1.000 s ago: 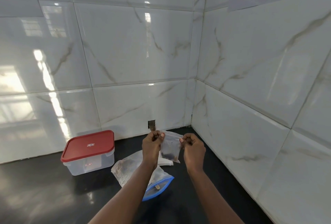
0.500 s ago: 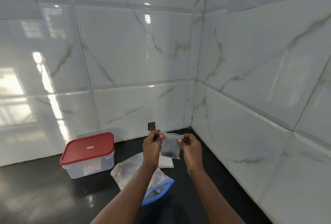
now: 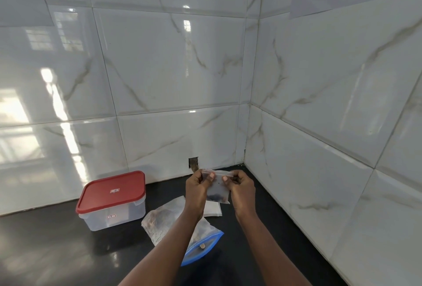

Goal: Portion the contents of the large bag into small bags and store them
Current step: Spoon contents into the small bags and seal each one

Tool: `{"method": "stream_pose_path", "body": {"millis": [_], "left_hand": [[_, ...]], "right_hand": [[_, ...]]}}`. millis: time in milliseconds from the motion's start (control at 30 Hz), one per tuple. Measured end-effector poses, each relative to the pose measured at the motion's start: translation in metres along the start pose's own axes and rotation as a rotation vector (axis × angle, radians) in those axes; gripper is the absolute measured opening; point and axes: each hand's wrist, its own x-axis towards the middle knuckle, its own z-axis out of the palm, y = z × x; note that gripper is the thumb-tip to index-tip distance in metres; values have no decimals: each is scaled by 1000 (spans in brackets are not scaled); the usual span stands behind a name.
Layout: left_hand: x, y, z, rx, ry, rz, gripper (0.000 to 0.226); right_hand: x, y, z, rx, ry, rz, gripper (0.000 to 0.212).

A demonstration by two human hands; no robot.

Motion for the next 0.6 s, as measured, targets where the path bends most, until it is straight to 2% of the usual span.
{"method": "stream_pose_path", "body": {"millis": [233,433,600], "left_hand": [[4,-2,-1,136,32,8,14],[-2,2,-1,-39,-43,11,6],[-1,-1,-3,12,-40,10,10]], "right_hand": [[1,-5,0,-69,-8,-25,22],[2,-8,2,-14,16,-16,29],[-1,-6,5,3,-24,12,17]]}}
